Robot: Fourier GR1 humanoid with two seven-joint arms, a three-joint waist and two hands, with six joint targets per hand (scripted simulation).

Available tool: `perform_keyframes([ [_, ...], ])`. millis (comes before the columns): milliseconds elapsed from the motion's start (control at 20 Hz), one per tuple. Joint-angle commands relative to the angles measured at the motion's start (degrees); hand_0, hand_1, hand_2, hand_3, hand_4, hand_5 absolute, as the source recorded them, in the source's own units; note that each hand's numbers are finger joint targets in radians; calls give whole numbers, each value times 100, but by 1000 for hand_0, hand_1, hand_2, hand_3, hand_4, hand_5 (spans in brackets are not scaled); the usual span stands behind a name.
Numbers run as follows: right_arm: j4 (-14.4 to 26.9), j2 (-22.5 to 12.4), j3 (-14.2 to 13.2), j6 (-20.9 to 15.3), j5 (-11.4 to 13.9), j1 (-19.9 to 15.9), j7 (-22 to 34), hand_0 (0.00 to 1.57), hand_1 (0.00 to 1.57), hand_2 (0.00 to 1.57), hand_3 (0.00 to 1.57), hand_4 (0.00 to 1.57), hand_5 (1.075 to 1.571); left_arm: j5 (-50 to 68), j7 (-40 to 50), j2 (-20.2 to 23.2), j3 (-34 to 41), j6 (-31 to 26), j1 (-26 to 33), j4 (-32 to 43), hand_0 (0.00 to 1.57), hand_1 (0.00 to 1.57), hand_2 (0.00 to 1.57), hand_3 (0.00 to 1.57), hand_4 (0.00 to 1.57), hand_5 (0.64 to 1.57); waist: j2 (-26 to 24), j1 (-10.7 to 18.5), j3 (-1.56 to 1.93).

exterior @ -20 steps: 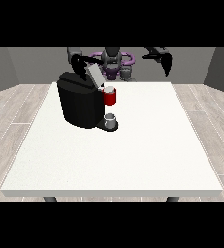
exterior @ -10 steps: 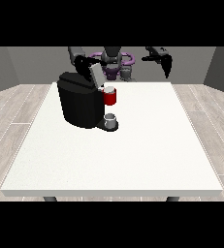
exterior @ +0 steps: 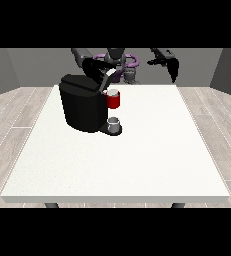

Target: Insert the coffee pod into the coffee machine and close the lid

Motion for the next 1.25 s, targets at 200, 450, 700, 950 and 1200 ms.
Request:
perform_keyframes([
  [200, 38, 129, 233, -84, 375, -238, -5, 0, 0, 0, 0, 149, 1571, -38, -39, 163, 23, 36, 86, 96, 0, 0, 0, 0, 169, 1571, -80, 17, 2],
  [450, 100, 274, 218, -142, 442, -388, -6, 0, 0, 0, 0, 116, 1571, 79, -192, 192, 64, -16, 98, 186, 0, 0, 0, 0, 181, 1571, -38, 19, 2],
  [700, -104, 698, 466, -114, 433, -210, -339, 0, 0, 0, 0, 67, 1571, -172, -515, -70, -214, 155, 226, 147, 0, 0, 0, 0, 0, 1571, -204, -113, 1],
  [950, -744, 723, 1044, 216, -389, 673, -419, 0, 0, 0, 0, 275, 1571, -55, -508, 107, 43, 143, 305, 490, 0, 0, 0, 0, 185, 1571, -746, -485, 2],
  [1200, -965, 728, 1296, -76, -747, 2107, -898, 0, 0, 0, 0, 157, 1571, 36, -754, -85, 51, 153, 763, 501, 0, 0, 0, 0, 192, 1571, -1055, -790, 3],
])
